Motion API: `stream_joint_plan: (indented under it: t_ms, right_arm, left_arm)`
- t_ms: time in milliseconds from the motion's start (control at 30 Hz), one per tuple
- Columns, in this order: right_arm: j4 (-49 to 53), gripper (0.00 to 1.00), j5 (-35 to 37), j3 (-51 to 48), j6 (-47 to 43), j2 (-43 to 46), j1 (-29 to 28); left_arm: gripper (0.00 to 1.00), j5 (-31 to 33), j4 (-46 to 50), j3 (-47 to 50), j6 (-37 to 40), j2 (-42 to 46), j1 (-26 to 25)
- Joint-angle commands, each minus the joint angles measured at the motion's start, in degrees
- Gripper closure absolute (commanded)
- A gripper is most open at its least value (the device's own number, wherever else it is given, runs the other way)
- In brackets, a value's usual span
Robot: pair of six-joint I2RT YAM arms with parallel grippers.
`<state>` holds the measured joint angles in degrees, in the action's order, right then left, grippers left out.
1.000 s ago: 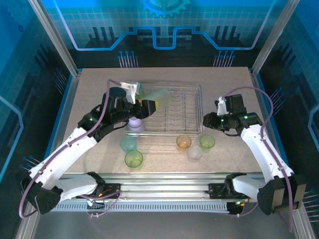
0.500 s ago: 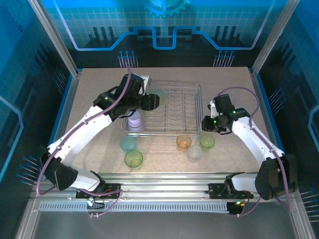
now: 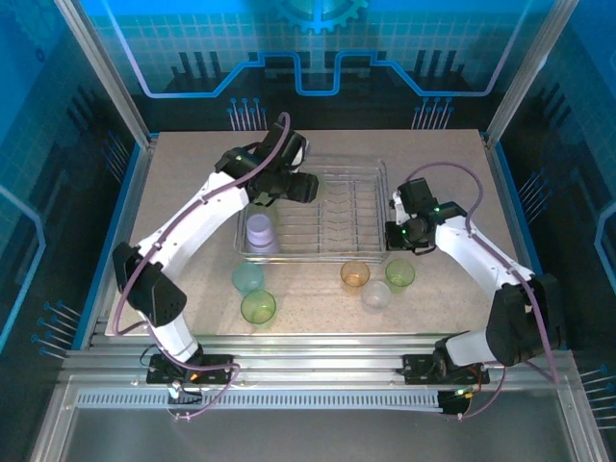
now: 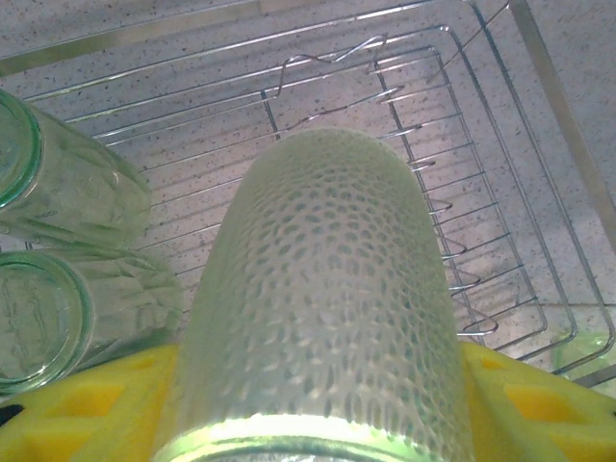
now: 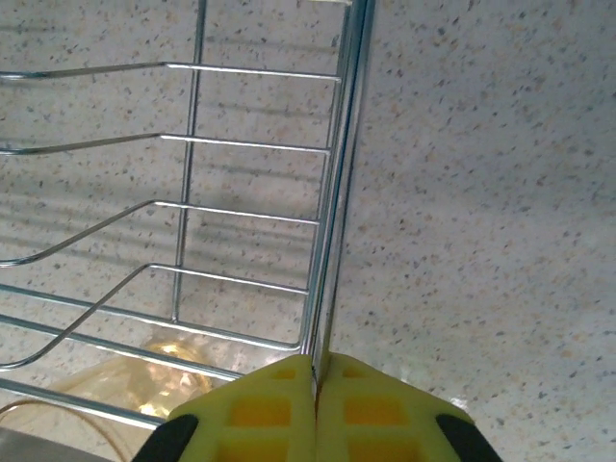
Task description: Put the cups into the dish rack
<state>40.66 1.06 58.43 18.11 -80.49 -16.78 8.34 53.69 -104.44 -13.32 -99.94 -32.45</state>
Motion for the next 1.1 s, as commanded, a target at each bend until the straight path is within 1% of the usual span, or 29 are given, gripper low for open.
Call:
stream_joint_plan:
  t_ms: [0, 100, 333, 433, 733, 1000, 1067]
  right_arm:
    - [1.8, 1.00, 2.0, 1.6, -2.4, -1.0, -2.0]
    - [2.7, 1.00, 3.3, 1.2, -2.2, -1.0, -2.9]
    - [3.8, 1.00, 4.8, 0.1, -1.7, 0.2, -4.5]
    - [4.4, 1.00, 5.7, 0.0, -1.6, 0.6, -5.2]
    - [5.9, 1.00, 7.5, 0.4, -1.4, 0.6, -7.3]
    - [6.9, 1.00, 8.5, 1.0, -0.1, 0.7, -9.0]
    - [7.3, 1.00, 8.9, 1.4, 0.0, 0.5, -9.4]
  left_arm:
    - [0.71, 0.4, 5.5, -5.6, 0.5, -3.8, 2.0]
    - [0.71, -0.6, 9.2, -9.6, 0.4, -7.8, 3.0]
    - [0.71, 3.5, 15.7, -16.9, 1.5, -14.7, 3.1]
    - [0.70, 4.7, 16.1, -18.0, 1.5, -15.8, 3.1]
    - [0.71, 4.8, 19.1, -24.0, 2.8, -21.0, 2.9]
    - [0.70, 5.2, 20.5, -26.6, 3.3, -24.3, 2.9]
    - [0.69, 5.2, 21.2, -27.7, 3.5, -25.5, 2.8]
